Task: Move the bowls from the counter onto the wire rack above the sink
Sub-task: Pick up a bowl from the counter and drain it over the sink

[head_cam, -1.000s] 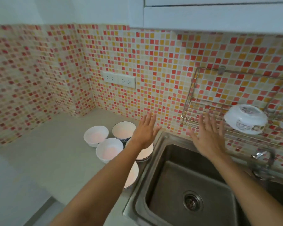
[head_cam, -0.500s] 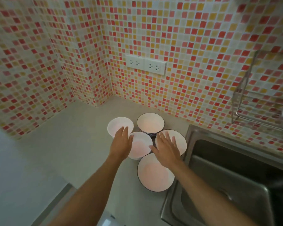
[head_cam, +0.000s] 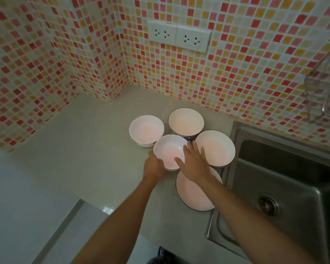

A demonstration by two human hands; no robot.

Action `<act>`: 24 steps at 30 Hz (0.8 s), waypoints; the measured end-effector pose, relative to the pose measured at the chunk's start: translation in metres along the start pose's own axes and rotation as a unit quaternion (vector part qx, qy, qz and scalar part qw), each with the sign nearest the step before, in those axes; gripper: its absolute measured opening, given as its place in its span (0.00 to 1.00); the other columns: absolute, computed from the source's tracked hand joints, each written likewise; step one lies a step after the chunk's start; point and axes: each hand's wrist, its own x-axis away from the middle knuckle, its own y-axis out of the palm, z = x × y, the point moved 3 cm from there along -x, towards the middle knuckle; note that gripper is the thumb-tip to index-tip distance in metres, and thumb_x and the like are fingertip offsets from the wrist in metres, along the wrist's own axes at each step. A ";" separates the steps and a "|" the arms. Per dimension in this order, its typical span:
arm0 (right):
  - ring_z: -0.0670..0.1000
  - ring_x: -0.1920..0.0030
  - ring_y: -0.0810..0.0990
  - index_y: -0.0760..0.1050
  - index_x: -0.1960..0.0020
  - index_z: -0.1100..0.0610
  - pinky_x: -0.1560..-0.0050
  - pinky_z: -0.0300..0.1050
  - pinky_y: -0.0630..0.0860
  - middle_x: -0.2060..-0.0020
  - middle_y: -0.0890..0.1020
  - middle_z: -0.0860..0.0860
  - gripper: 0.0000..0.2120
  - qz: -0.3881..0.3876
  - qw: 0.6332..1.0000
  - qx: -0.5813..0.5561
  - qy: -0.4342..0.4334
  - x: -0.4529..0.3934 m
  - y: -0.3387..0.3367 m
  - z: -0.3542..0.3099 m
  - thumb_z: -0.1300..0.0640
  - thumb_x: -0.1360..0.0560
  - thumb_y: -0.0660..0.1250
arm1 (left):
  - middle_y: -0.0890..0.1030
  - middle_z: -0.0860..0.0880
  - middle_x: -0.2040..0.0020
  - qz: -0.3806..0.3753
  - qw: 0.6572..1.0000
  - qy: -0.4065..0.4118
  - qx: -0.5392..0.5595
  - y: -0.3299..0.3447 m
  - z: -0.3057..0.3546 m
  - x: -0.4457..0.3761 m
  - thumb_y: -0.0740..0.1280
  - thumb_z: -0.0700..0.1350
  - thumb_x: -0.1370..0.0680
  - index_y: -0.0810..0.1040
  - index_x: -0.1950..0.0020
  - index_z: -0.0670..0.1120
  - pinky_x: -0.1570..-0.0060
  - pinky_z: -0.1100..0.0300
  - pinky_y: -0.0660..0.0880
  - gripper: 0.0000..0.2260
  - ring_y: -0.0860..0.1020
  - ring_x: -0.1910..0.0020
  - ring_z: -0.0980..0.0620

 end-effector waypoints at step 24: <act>0.61 0.43 0.77 0.67 0.36 0.50 0.54 0.56 0.82 0.41 0.73 0.57 0.16 0.060 0.582 -0.769 0.259 0.071 -0.090 0.062 0.56 0.23 0.63 | 0.78 0.45 0.47 0.019 0.971 0.221 0.093 -0.014 0.125 0.050 0.51 0.45 0.17 0.74 0.38 0.41 0.51 0.59 0.68 0.16 0.75 0.48 0.46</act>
